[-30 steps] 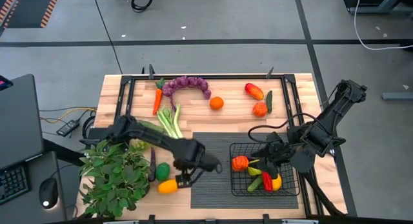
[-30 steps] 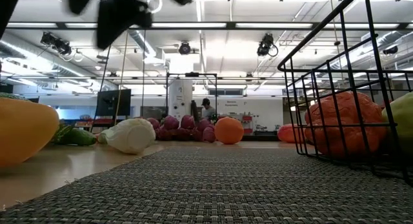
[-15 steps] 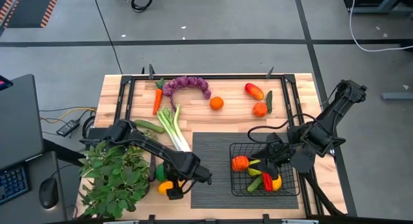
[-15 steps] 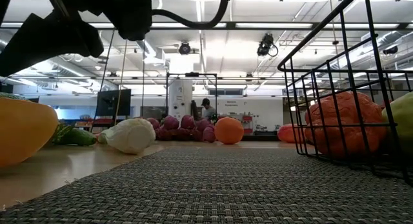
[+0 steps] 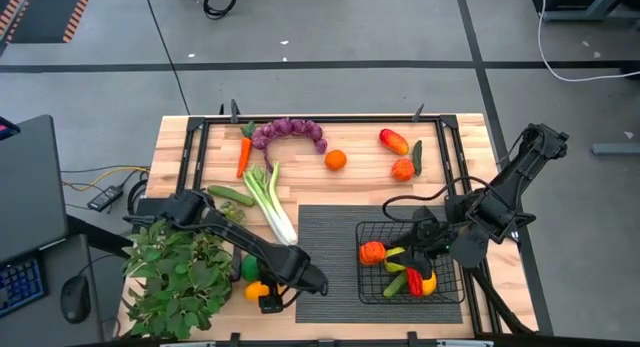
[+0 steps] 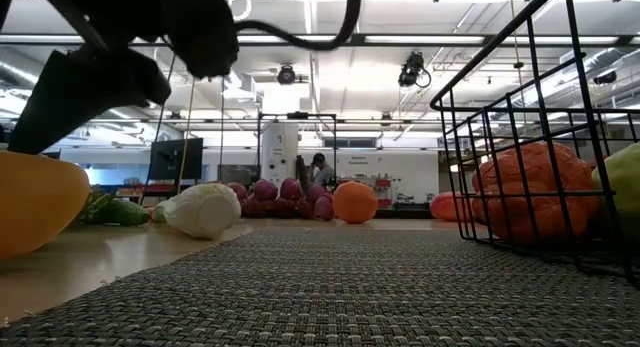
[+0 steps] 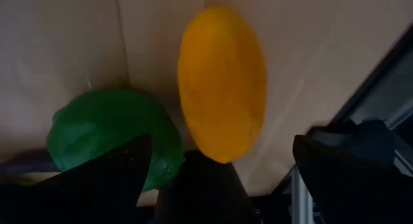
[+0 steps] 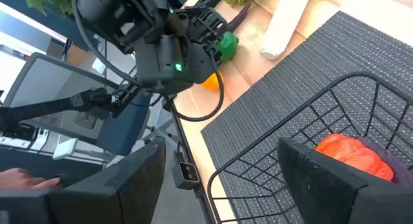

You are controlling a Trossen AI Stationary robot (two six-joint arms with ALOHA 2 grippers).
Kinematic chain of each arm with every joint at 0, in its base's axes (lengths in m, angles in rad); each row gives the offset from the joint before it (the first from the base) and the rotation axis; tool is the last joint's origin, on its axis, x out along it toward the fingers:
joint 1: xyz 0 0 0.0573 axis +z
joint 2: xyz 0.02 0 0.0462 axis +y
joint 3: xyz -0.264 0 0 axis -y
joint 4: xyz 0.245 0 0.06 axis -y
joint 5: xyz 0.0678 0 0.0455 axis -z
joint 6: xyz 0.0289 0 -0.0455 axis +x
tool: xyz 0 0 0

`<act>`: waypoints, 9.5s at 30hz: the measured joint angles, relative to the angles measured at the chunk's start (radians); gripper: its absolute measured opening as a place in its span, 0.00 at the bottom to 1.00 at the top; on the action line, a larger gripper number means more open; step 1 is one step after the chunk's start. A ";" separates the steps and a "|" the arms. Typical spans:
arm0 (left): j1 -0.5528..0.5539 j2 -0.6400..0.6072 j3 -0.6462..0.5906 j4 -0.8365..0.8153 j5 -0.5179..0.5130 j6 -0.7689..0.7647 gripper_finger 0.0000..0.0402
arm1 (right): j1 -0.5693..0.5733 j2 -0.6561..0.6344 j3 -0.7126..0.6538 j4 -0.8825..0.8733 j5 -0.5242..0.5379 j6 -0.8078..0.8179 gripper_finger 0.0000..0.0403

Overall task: Build produce basket
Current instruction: Put the bottom mango into the wire basket, then put the tangerine into the wire basket

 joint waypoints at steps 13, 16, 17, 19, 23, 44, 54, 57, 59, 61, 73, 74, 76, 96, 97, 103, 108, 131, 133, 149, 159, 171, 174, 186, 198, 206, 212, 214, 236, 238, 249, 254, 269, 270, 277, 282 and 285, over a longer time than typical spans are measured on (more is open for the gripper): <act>-0.011 0.059 0.001 0.015 0.026 0.030 0.95 | 0.000 0.000 0.000 0.000 -0.010 0.021 0.74; -0.015 0.072 -0.001 0.013 0.030 0.033 0.95 | 0.000 0.000 0.000 0.000 -0.012 0.023 0.74; -0.016 0.075 0.000 0.017 0.031 0.034 0.95 | 0.000 -0.001 0.000 -0.001 -0.012 0.025 0.74; -0.019 0.077 0.000 0.018 0.033 0.049 0.95 | 0.000 -0.001 0.000 -0.003 -0.016 0.025 0.74; -0.026 0.077 0.000 0.050 0.023 0.069 0.94 | 0.000 -0.001 0.000 -0.003 -0.026 0.025 0.74; -0.031 0.077 0.000 0.054 -0.080 0.118 0.65 | 0.000 -0.001 0.000 0.005 -0.026 0.036 0.74; 0.001 0.077 0.001 0.053 -0.108 0.094 0.57 | 0.000 -0.001 0.000 0.000 -0.021 0.027 0.74; 0.013 0.077 0.015 0.051 -0.105 0.078 0.57 | 0.000 -0.001 0.000 -0.001 -0.020 0.026 0.74; 0.022 0.077 0.037 0.047 -0.105 0.074 0.57 | 0.000 0.000 0.000 -0.001 -0.020 0.026 0.74; 0.032 0.077 0.070 0.044 -0.104 0.074 0.57 | 0.000 0.000 0.000 -0.001 -0.020 0.025 0.74; 0.148 0.077 0.348 0.039 -0.152 0.042 0.57 | 0.000 0.000 0.000 -0.011 -0.017 0.028 0.74; 0.155 0.077 0.377 0.040 -0.152 0.045 0.57 | 0.000 0.000 0.000 -0.011 -0.017 0.028 0.74; 0.171 0.077 0.426 0.047 -0.153 0.047 0.57 | 0.000 0.000 0.000 -0.013 -0.017 0.028 0.74; 0.323 0.076 0.593 0.227 -0.305 -0.191 0.58 | 0.000 0.000 0.000 -0.237 -0.071 0.229 0.74; 0.329 0.076 0.593 0.239 -0.310 -0.193 0.58 | 0.000 0.000 0.000 -0.254 -0.084 0.250 0.74; 0.359 0.076 0.593 0.400 -0.310 -0.235 0.58 | 0.000 0.000 0.000 -0.354 -0.144 0.340 0.74; 0.369 0.076 0.593 0.540 -0.310 -0.274 0.58 | 0.000 -0.016 0.000 -0.369 -0.138 0.343 0.74; 0.339 0.076 0.593 0.769 -0.518 -0.505 0.58 | -0.002 -0.135 0.000 -0.449 0.010 0.373 0.74; 0.327 0.076 0.593 0.769 -0.544 -0.536 0.58 | -0.002 -0.133 0.000 -0.422 0.004 0.343 0.74; 0.248 0.118 0.589 0.709 -0.563 -0.779 0.58 | 0.020 -0.132 0.000 -0.407 -0.070 0.293 0.74; 0.234 0.118 0.589 0.710 -0.565 -0.594 0.63 | 0.020 -0.132 0.000 -0.432 -0.077 0.322 0.74; 0.220 0.118 0.589 0.713 -0.564 -0.467 0.70 | 0.046 -0.131 0.000 -0.417 -0.080 0.374 0.74; 0.220 0.118 0.589 0.713 -0.564 -0.467 0.78 | 0.054 -0.131 0.000 -0.413 -0.077 0.377 0.74; 0.205 0.118 0.589 0.719 -0.560 -0.475 0.99 | 0.057 -0.131 0.000 -0.410 -0.047 0.375 0.74; 0.205 0.118 0.589 0.736 -0.506 -0.507 0.99 | 0.056 -0.131 0.000 -0.428 -0.002 0.366 0.74; 0.216 0.118 0.589 0.734 -0.505 -0.527 0.99 | 0.007 -0.131 0.000 -0.535 -0.002 0.454 0.74; 0.281 0.091 0.596 0.711 -0.458 -0.453 0.99 | -0.078 -0.141 0.000 -0.626 -0.006 0.495 0.74; 0.306 0.085 0.600 0.718 -0.449 -0.440 0.99 | -0.123 -0.146 0.000 -0.658 -0.006 0.493 0.74; 0.692 0.075 0.598 0.646 -0.149 -0.219 0.99 | -1.002 -0.185 0.000 -0.671 -0.365 -0.159 0.74; 0.719 0.075 0.598 0.635 -0.132 -0.190 0.99 | -1.091 -0.166 0.000 -0.653 -0.389 -0.225 0.74; 0.900 0.075 0.599 0.393 0.064 -0.021 0.99 | -1.411 0.050 0.000 -0.567 -0.534 -0.475 0.74; 0.931 0.066 0.599 0.285 0.068 0.079 0.99 | -1.461 0.163 0.000 -0.570 -0.552 -0.499 0.73; 0.892 0.033 0.599 0.187 -0.046 0.206 0.99 | -1.493 0.295 0.000 -0.536 -0.579 -0.636 0.82; 0.891 0.033 0.599 0.187 -0.054 0.206 0.99 | -1.495 0.295 -0.002 -0.537 -0.578 -0.646 0.84; 0.867 0.032 0.599 0.182 -0.095 0.153 0.99 | -1.496 0.294 -0.079 -0.494 -0.607 -0.671 0.98; 0.837 0.032 0.599 0.183 -0.093 0.146 0.99 | -1.496 0.294 -0.120 -0.416 -0.626 -0.672 0.98; 0.822 0.032 0.599 0.183 -0.093 0.127 0.99 | -1.496 0.294 -0.121 -0.365 -0.600 -0.679 0.98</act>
